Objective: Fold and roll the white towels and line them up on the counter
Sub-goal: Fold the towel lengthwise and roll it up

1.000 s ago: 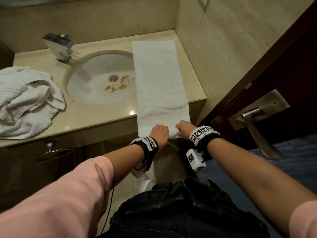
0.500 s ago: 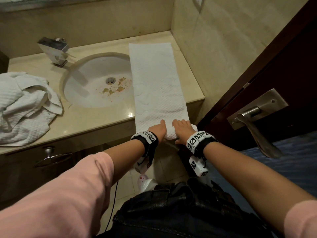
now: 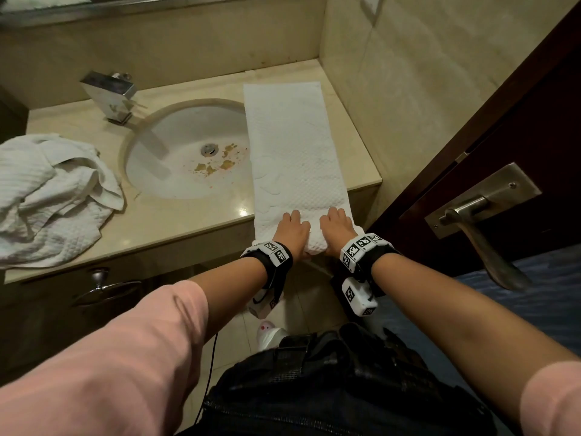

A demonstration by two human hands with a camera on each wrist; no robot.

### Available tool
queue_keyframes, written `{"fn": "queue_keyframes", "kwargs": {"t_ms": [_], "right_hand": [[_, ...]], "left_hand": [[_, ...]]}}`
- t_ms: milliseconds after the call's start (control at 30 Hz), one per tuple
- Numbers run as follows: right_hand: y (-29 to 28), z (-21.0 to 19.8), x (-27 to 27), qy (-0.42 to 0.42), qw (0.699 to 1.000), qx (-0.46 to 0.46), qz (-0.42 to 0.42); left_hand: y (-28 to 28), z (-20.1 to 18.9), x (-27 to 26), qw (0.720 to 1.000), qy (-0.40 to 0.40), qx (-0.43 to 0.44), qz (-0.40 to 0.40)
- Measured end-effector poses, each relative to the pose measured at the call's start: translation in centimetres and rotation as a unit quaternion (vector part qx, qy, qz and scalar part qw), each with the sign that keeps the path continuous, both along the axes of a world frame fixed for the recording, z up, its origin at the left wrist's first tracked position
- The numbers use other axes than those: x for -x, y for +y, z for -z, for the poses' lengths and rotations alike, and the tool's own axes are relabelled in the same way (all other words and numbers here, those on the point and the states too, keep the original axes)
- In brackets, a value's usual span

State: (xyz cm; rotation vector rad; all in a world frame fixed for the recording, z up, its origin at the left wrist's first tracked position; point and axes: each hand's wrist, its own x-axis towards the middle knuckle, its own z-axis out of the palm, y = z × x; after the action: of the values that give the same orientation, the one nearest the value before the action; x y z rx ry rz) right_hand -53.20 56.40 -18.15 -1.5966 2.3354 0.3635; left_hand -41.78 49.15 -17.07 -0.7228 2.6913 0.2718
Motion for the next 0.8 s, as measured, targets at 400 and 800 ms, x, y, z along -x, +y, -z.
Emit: {"fn": "queue_keyframes", "kwargs": {"t_ms": [400,800], "right_hand": [[1.1,-1.6,0.1,0.003,1.0,0.025,-0.011],[-0.5,-2.6,0.3,-0.037,0.996,-0.075,-0.007]], "left_hand": [[-1.4,-1.8,1.3,0.995,-0.067,-0.067,0.036],[-0.8,-0.9,0.6,0.999,-0.004,-0.032,0.032]]}}
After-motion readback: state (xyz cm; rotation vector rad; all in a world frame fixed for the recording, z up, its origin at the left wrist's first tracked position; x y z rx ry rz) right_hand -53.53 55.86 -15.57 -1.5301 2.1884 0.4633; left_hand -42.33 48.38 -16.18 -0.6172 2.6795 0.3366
